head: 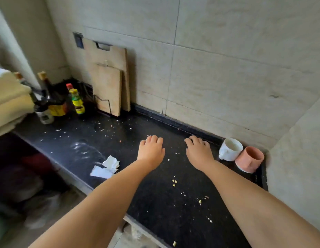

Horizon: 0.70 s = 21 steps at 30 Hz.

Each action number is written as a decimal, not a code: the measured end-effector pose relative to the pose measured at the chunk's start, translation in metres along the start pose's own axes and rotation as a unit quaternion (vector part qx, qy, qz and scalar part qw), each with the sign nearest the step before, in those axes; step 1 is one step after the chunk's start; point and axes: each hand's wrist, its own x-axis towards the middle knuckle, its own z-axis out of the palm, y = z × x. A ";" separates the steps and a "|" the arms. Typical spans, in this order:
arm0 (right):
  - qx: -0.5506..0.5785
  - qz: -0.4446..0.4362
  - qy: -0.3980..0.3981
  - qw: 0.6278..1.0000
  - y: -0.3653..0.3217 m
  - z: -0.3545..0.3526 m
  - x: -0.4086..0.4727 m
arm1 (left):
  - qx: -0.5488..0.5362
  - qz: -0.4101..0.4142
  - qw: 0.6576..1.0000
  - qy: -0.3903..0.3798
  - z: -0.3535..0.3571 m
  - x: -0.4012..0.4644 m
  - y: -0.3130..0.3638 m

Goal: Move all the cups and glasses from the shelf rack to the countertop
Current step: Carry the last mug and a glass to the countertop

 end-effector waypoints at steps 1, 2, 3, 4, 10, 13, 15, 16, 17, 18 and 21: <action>-0.003 -0.028 -0.008 1.000 -0.018 0.002 0.000 | 0.006 -0.029 1.000 0.001 -0.002 -0.018 -0.015; -0.010 -0.052 -0.013 0.998 -0.036 0.005 0.001 | 0.008 -0.052 0.999 0.003 -0.003 -0.035 -0.030; -0.015 -0.072 -0.016 0.997 -0.054 0.007 0.002 | 0.009 -0.072 0.997 0.005 -0.005 -0.049 -0.045; -0.015 -0.092 -0.015 0.995 -0.074 0.006 0.005 | 0.010 -0.096 0.995 0.007 -0.007 -0.064 -0.061; -0.027 -0.258 0.008 0.966 -0.218 -0.002 -0.009 | 0.017 -0.260 0.965 0.037 -0.027 -0.171 -0.151; -0.013 -0.344 0.018 0.939 -0.303 -0.007 -0.038 | 0.003 -0.348 0.935 0.067 -0.038 -0.243 -0.194; -0.007 -0.391 0.023 0.920 -0.359 -0.009 -0.063 | -0.004 -0.394 0.916 0.079 -0.043 -0.293 -0.222; -0.007 -0.410 0.025 0.912 -0.382 -0.009 -0.076 | -0.001 -0.408 0.910 0.080 -0.046 -0.315 -0.233; -0.002 -0.430 0.029 0.902 -0.414 -0.009 -0.094 | 0.003 -0.421 0.904 0.077 -0.050 -0.346 -0.248; 0.004 -0.443 0.025 0.896 -0.439 -0.009 -0.109 | 0.010 -0.428 0.901 0.071 -0.054 -0.371 -0.260; 0.013 -0.477 0.031 0.879 -0.515 -0.011 -0.157 | 0.036 -0.457 0.887 0.058 -0.068 -0.446 -0.301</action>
